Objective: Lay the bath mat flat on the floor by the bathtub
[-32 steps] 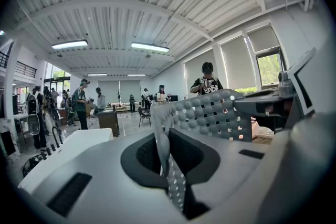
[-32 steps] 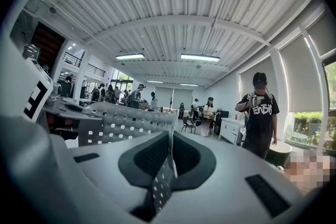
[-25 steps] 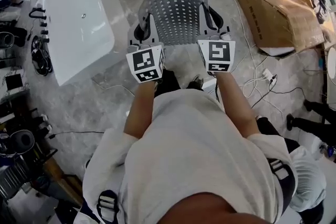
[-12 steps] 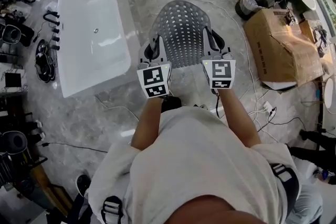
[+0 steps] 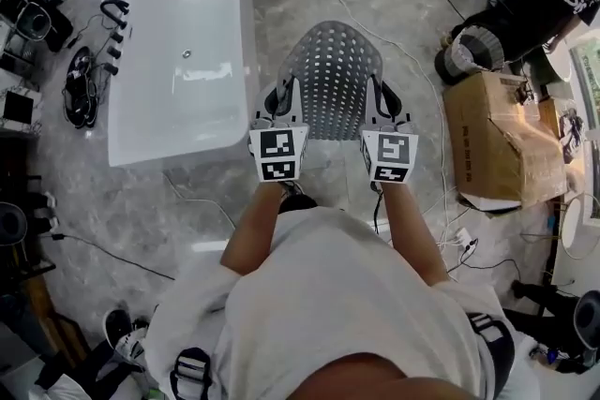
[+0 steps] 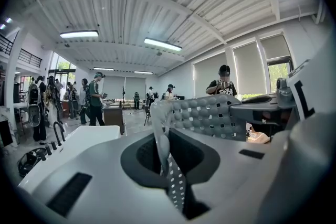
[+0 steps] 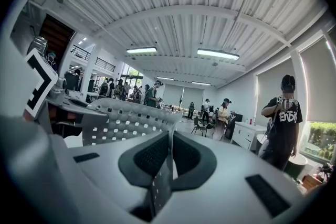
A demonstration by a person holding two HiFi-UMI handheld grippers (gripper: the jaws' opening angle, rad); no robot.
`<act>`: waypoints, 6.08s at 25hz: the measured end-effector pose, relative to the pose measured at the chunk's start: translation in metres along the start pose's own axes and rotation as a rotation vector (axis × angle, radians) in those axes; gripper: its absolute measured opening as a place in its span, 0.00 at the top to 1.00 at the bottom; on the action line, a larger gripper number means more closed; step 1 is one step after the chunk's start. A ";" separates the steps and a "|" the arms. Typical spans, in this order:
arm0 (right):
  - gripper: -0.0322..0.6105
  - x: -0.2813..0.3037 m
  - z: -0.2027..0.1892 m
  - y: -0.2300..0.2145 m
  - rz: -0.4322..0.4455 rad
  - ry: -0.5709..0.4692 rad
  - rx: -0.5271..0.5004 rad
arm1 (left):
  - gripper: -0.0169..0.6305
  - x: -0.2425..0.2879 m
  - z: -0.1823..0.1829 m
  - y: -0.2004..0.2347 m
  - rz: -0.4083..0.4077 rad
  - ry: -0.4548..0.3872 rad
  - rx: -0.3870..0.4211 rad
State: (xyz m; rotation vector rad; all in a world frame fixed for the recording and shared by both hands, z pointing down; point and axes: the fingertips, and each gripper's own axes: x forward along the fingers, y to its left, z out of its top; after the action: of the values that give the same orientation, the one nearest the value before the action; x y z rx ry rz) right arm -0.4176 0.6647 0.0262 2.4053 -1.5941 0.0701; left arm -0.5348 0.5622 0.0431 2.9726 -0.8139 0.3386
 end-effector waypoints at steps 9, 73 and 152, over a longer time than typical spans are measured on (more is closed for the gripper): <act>0.92 0.036 0.013 0.016 -0.025 -0.007 0.010 | 0.93 0.018 -0.001 0.042 -0.029 0.013 -0.002; 0.92 0.484 -0.051 -0.097 0.226 0.185 0.002 | 0.93 0.444 -0.044 0.212 0.132 0.302 -0.089; 0.92 0.793 -0.457 -0.108 0.492 0.550 -0.063 | 0.93 0.765 -0.409 0.290 0.048 0.690 -0.158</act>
State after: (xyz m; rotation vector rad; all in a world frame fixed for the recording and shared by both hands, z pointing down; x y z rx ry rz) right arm 0.0423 0.0997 0.5905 1.6800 -1.8077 0.6911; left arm -0.1216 -0.0293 0.6054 2.4146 -0.7641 1.1487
